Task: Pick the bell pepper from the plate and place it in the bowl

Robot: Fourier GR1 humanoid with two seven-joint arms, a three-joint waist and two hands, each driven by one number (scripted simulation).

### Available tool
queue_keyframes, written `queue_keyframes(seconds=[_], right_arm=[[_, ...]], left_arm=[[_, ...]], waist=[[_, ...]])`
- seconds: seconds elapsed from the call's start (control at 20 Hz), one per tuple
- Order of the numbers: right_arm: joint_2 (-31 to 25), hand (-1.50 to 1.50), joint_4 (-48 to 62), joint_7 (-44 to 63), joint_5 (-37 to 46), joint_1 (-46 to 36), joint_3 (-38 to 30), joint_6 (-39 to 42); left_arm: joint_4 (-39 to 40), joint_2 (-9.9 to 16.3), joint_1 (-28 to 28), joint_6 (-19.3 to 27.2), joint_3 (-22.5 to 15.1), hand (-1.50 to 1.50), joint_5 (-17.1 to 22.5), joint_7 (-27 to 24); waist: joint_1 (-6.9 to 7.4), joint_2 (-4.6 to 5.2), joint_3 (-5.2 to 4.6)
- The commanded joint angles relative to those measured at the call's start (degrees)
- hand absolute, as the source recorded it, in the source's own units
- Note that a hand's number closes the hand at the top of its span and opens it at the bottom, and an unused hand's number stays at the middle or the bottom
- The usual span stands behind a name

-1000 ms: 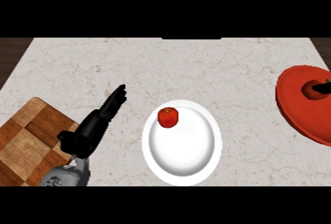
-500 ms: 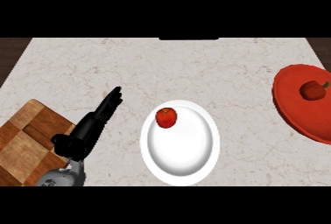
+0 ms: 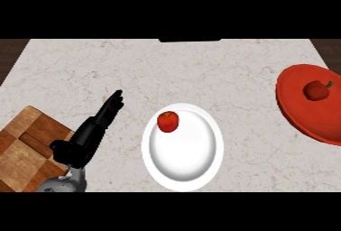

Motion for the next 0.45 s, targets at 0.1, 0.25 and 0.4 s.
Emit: queue_keyframes(seconds=[0.1,0.25,0.4], right_arm=[[5.6,-1.5,-12.1,-8.8,-12.7,16.9,-9.9,2.9],[9.2,-1.5,-16.2,-13.7,-19.8,24.2,-13.0,9.0],[9.8,-1.5,-16.3,-17.5,-25.5,27.4,-16.9,13.4]], left_arm=[[-1.0,-1.3,-0.2,1.1,-0.6,0.0,-0.4,1.3],[2.1,0.7,1.8,-1.1,0.6,0.0,-0.5,-4.0],[-0.9,0.2,-0.1,-1.1,0.6,0.0,0.3,0.3]], waist=[[-0.11,0.1,0.05],[-0.04,0.17,0.03],[0.85,0.29,0.05]])
